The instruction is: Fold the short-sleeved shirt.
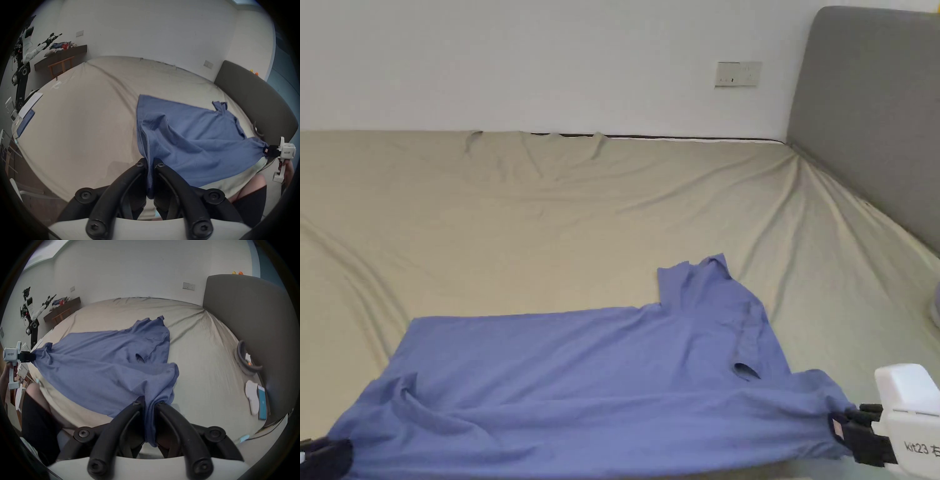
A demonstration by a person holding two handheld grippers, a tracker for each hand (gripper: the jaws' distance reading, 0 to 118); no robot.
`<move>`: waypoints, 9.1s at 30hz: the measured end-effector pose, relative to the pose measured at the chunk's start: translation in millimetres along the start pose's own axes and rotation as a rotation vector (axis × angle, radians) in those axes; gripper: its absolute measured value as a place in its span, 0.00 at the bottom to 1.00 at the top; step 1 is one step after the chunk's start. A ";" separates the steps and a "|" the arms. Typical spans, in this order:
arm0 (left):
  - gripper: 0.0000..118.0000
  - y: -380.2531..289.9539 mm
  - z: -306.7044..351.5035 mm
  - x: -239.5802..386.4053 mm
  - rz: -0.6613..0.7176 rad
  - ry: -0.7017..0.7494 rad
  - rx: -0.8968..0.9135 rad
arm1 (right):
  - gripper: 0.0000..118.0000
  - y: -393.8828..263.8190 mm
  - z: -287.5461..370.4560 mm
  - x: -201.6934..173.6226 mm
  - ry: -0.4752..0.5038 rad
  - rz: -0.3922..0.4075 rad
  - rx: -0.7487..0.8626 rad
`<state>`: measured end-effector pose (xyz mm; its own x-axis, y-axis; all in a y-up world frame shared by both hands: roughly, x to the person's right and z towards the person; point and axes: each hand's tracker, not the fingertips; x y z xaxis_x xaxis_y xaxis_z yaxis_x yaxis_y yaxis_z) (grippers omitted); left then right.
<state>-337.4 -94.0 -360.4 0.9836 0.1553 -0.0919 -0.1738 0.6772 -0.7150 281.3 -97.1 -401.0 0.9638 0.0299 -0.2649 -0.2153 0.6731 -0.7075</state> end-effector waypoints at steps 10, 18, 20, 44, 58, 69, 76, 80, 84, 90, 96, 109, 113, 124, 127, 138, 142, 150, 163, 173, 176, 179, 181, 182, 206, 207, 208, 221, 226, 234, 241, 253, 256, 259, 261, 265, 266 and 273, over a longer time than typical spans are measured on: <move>0.45 -48.4 -33.4 -14.2 -0.072 0.111 -0.124 | 0.31 -50.0 -28.5 0.5 -0.024 -0.093 -0.055; 0.74 2.0 19.9 12.6 -0.151 0.134 0.125 | 0.84 2.6 39.7 -5.9 -0.141 -0.207 0.300; 0.69 19.6 46.2 31.0 -0.149 0.122 0.276 | 0.80 23.6 65.5 -25.5 -0.188 -0.144 0.453; 0.00 75.8 -97.4 46.7 -0.113 0.084 0.152 | 0.00 38.4 23.5 -106.8 -0.003 -0.008 0.518; 0.67 161.4 -279.4 2.5 -0.103 0.186 -0.099 | 0.00 39.4 3.8 -109.2 0.036 -0.009 0.425; 0.02 146.6 -240.1 22.7 -0.184 0.108 -0.023 | 0.00 50.6 -16.2 -84.8 0.023 -0.097 0.349; 0.02 159.6 -186.8 24.4 -0.164 0.037 0.078 | 0.56 115.2 -82.4 -10.3 0.023 -0.103 0.162; 0.02 160.4 -178.2 27.5 -0.134 0.016 0.077 | 0.87 170.4 -167.3 31.9 -0.075 -0.113 0.103; 0.02 154.6 -181.9 32.6 -0.145 0.017 0.036 | 0.85 193.0 -240.9 58.7 -0.119 -0.172 0.008; 0.02 152.0 -191.0 29.7 -0.197 0.033 -0.003 | 0.55 182.8 -275.7 68.4 -0.104 -0.213 -0.103; 0.02 155.3 -181.1 27.8 -0.184 0.030 0.018 | 0.05 179.2 -227.6 57.1 -0.038 -0.171 -0.024; 0.02 128.7 -30.7 5.0 -0.164 -0.008 0.155 | 0.05 150.1 -25.2 47.5 -0.005 -0.123 0.192; 0.02 95.6 1.8 -6.2 -0.128 -0.068 0.130 | 0.05 103.0 23.1 43.0 0.016 -0.090 0.194; 0.02 -10.5 -18.5 -23.5 -0.127 -0.041 -0.055 | 0.05 -27.5 1.8 19.4 -0.048 -0.035 -0.020; 0.02 -28.2 -32.9 -28.4 -0.176 -0.011 -0.110 | 0.05 -49.1 -14.0 23.0 -0.070 -0.024 -0.067; 0.91 -32.2 -22.3 -18.0 -0.228 0.073 -0.068 | 0.05 -76.4 10.6 48.3 -0.229 -0.146 0.064; 0.91 1.1 39.5 -3.7 -0.102 -0.038 0.179 | 0.21 -36.9 64.5 20.3 -0.239 -0.185 0.345; 0.91 11.7 147.1 62.9 -0.048 -0.034 0.752 | 1.00 28.9 134.9 -77.4 -0.280 -0.108 0.844; 0.02 -24.4 124.2 96.1 -0.214 0.079 0.820 | 0.60 6.0 100.9 -147.8 -0.214 0.028 0.827; 0.00 -27.5 108.2 87.9 -0.210 0.066 0.729 | 0.00 6.8 98.3 -141.4 -0.249 0.056 0.812; 0.00 -17.6 97.3 69.1 -0.161 -0.020 0.593 | 0.00 4.3 97.0 -140.9 -0.222 0.055 0.791; 0.00 2.5 82.0 17.1 -0.006 -0.179 0.365 | 0.00 0.2 96.2 -140.1 -0.210 0.066 0.775; 0.00 13.4 67.1 -28.1 0.125 -0.301 0.231 | 0.00 0.5 93.4 -137.6 -0.184 0.059 0.758; 0.00 15.6 55.3 -53.1 0.204 -0.363 0.158 | 0.00 0.9 92.3 -138.6 -0.180 0.057 0.752; 1.00 -1.0 -124.7 -94.4 0.442 -0.901 -0.209 | 0.00 4.6 28.8 -131.2 -0.142 -0.016 0.489; 1.00 1.0 -125.2 -93.5 0.431 -0.911 -0.210 | 0.00 4.2 28.4 -131.1 -0.142 -0.014 0.485; 0.99 2.1 -124.9 -92.5 0.423 -0.911 -0.219 | 0.01 3.9 28.1 -130.8 -0.141 -0.012 0.482; 0.07 39.9 -91.8 -78.4 0.282 -0.686 -0.251 | 0.00 6.9 33.4 -133.2 -0.105 -0.015 0.472; 0.07 69.8 -59.4 -95.3 0.230 -0.588 -0.255 | 0.00 11.1 40.4 -136.8 -0.072 -0.024 0.485; 0.07 93.9 -32.0 -150.4 0.294 -0.203 -0.388 | 0.00 15.7 49.8 -136.9 0.006 -0.021 0.511; 0.07 120.8 -1.6 -35.6 0.129 -0.270 -0.373 | 0.00 19.6 53.4 -136.8 0.060 -0.006 0.525; 0.25 91.1 -94.8 143.8 0.075 -0.306 -0.502 | 0.00 13.4 63.2 -104.6 0.068 -0.066 0.532; 0.75 73.7 -111.6 166.6 0.109 -0.420 -0.536 | 0.00 7.5 63.1 -90.0 0.059 -0.123 0.516; 0.76 76.2 -97.1 185.4 0.045 -0.499 -0.498 | 0.00 3.3 60.2 -82.6 0.047 -0.164 0.486; 0.65 86.7 -65.2 189.7 -0.034 -0.523 -0.405 | 0.00 1.7 59.3 -81.2 0.057 -0.176 0.477; 0.19 95.8 -31.4 176.1 -0.148 -0.413 -0.285 | 0.00 3.0 56.8 -90.5 0.070 -0.149 0.469; 0.05 92.5 -32.0 173.4 -0.184 -0.318 -0.271 | 0.00 3.8 55.8 -94.2 0.079 -0.140 0.467; 0.00 29.0 -93.3 188.4 -0.374 -0.125 -0.350 | 0.00 8.2 48.7 -114.6 0.109 -0.056 0.452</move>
<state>-152.6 -112.2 -463.2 0.9582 0.0487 0.2818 0.2354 0.4254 -0.8738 176.8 -59.1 -344.6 0.9448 -0.0770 -0.3185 -0.0502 0.9266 -0.3727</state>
